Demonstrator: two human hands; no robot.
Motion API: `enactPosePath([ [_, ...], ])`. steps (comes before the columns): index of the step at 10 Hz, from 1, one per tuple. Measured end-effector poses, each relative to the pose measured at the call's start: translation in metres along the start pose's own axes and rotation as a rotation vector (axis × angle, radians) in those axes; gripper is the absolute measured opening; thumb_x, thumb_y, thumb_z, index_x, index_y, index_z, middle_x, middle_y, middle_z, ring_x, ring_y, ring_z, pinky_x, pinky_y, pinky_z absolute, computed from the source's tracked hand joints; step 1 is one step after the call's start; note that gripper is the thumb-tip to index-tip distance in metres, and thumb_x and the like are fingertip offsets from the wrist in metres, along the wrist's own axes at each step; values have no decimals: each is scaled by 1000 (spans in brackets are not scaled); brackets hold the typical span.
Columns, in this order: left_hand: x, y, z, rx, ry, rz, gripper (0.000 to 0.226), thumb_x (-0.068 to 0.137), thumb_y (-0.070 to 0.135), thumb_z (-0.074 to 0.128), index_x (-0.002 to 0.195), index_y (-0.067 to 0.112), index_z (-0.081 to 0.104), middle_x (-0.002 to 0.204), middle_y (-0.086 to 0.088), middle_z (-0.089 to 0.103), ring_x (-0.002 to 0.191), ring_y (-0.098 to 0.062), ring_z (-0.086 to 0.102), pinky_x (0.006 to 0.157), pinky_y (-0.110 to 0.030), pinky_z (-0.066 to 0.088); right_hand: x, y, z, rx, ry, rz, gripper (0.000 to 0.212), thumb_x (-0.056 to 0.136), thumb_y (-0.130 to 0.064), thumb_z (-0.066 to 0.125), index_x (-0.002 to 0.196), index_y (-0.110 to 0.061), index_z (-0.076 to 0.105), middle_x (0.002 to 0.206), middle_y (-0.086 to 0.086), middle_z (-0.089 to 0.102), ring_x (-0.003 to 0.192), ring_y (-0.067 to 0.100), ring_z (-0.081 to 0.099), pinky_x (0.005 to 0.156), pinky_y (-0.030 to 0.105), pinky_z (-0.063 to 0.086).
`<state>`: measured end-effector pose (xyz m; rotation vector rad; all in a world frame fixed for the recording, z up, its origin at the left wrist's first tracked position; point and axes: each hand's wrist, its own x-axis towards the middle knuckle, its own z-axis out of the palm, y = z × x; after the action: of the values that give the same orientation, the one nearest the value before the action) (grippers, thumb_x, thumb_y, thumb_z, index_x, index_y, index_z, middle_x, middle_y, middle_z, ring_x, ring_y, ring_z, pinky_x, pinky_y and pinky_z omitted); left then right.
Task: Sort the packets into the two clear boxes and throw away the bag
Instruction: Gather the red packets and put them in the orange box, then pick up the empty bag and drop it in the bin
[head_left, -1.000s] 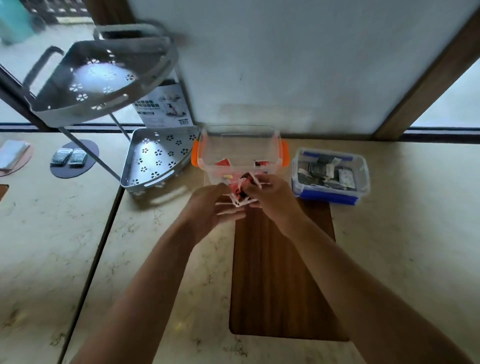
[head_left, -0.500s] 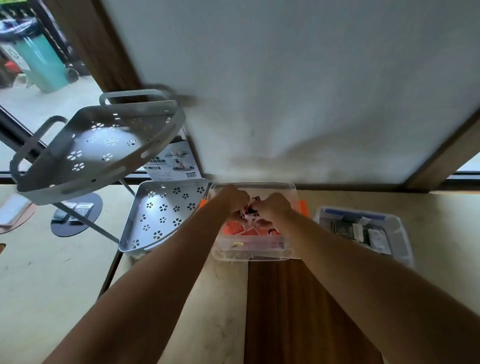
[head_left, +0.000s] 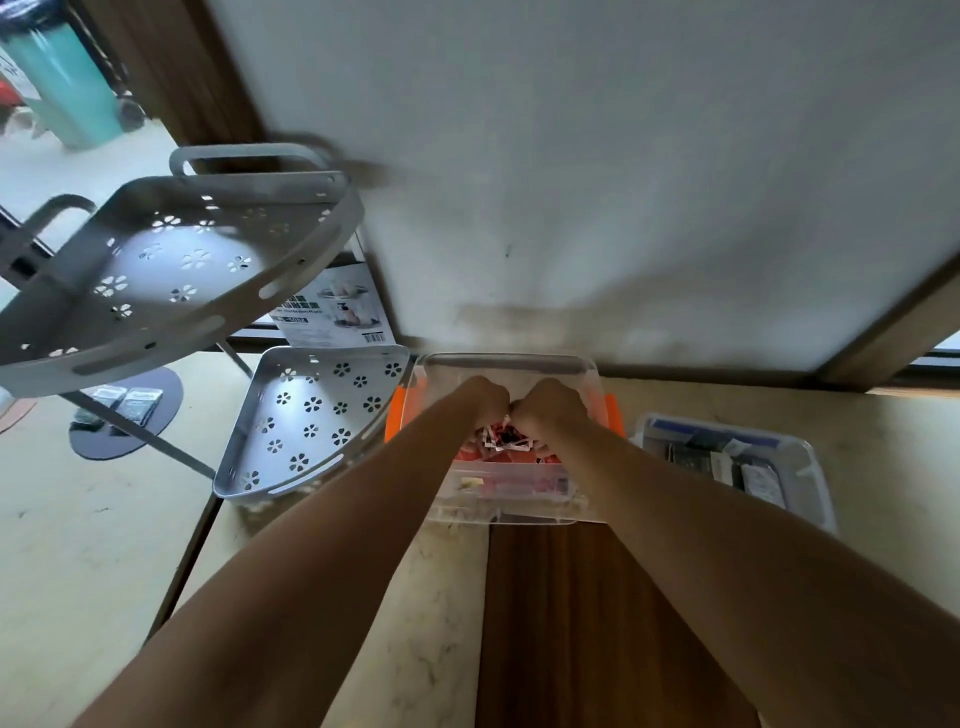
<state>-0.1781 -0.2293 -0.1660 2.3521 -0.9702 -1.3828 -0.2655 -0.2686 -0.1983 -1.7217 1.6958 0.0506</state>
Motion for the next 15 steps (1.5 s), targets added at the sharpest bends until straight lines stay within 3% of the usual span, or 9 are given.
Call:
enactPosePath([
  [1,-14,6,-6,-13,43,-11,38,104,12,42,133,-8,55,129,-27,65,116,-41,66,57,-30,49,-20,-3,-16,3,57,-78,33,94,-25,63,67,-13,50,63,0,56,53,14,55,46,24,42],
  [3,-81,-2,-9,312,216,279,35,105,15,42,135,4,58,141,-18,55,131,-31,55,102,-40,46,-103,13,-40,15,150,-348,30,98,-27,55,88,-4,70,88,9,73,81,21,68,74,29,49],
  [4,-99,-15,-2,310,228,317,42,101,24,48,139,7,54,150,-16,50,134,-29,52,107,-37,43,-134,36,-38,38,150,-400,31,99,-27,54,112,-4,70,118,12,71,102,24,68,84,29,48],
  [6,-173,-61,23,469,231,427,49,94,31,53,138,10,48,133,-16,58,118,-32,59,98,-44,52,-219,103,-25,-22,158,-502,25,99,-24,57,122,-14,64,127,6,68,108,13,67,81,15,46],
  [7,-212,-78,30,584,260,456,56,95,35,52,145,10,42,134,-18,54,121,-36,56,98,-48,51,-255,122,-33,-20,169,-531,29,97,-17,59,126,-17,61,129,4,66,108,12,67,90,24,54],
  [8,-246,-87,40,621,314,472,60,97,35,52,149,10,37,139,-20,52,125,-38,53,101,-49,49,-280,140,-42,-41,178,-536,30,96,-17,58,126,-18,59,116,3,69,82,6,68,69,21,57],
  [10,-282,-96,67,616,320,484,56,96,27,53,149,14,39,146,-18,48,132,-36,48,106,-46,44,-305,172,-48,-57,168,-506,23,95,-21,58,118,-17,58,100,1,65,75,5,63,66,21,53],
  [13,-301,-90,172,572,131,566,32,96,20,52,127,12,57,125,-10,64,108,-25,64,90,-40,57,-350,294,-44,22,173,-278,40,97,-27,57,135,-14,55,136,7,58,119,23,59,91,29,47],
  [15,-308,-71,275,668,-88,600,45,97,29,52,138,10,50,135,-13,58,116,-30,59,96,-41,52,-378,414,-27,64,185,43,45,95,-31,57,137,-15,53,142,11,51,126,29,53,104,36,43],
])
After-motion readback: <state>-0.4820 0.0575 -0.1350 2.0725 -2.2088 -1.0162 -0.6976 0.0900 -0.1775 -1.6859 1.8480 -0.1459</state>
